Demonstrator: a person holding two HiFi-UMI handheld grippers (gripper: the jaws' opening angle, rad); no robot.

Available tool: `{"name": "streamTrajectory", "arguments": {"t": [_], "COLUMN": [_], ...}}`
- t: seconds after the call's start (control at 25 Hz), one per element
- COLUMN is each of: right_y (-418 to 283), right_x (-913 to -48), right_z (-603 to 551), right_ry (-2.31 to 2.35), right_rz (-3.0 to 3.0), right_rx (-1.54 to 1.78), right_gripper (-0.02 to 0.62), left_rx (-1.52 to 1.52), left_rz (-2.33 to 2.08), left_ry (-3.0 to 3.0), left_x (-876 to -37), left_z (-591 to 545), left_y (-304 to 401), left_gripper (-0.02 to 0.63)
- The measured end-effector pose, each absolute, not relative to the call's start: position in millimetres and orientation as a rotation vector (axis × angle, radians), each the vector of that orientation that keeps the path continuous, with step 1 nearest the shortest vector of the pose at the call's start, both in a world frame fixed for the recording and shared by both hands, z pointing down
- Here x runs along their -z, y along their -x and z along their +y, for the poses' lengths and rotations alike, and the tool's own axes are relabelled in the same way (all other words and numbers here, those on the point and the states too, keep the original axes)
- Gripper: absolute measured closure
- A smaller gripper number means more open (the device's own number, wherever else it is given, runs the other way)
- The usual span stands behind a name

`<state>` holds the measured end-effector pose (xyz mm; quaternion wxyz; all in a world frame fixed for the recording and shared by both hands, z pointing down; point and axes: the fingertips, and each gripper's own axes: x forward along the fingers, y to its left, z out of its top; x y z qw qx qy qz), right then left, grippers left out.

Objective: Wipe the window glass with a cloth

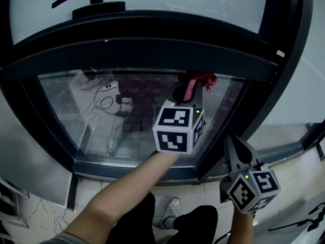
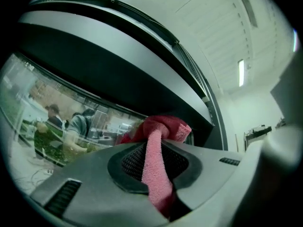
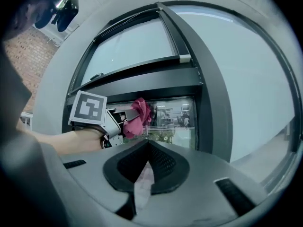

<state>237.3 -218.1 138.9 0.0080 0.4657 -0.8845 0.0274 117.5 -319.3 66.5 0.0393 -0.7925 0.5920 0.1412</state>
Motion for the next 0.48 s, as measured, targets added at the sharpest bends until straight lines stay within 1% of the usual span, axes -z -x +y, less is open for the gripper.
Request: {"name": "streamTrajectory", "arguments": {"t": [0.24, 0.48], "right_y": [-286, -329], "right_x": [-148, -154], "right_z": [-227, -233], "right_ry": [-1.56, -1.654], "right_rz": [-2.691, -2.641], "right_rx": [-0.123, -0.155], "right_gripper": [0.591, 0.591], "left_rx": [-0.456, -0.556], "left_rz": [1.704, 1.6], "left_ry": [2.563, 2.674], "left_x": [-74, -68], "left_z": [-344, -363], "left_y": [-187, -245], "left_gripper": [0.548, 0.548]}}
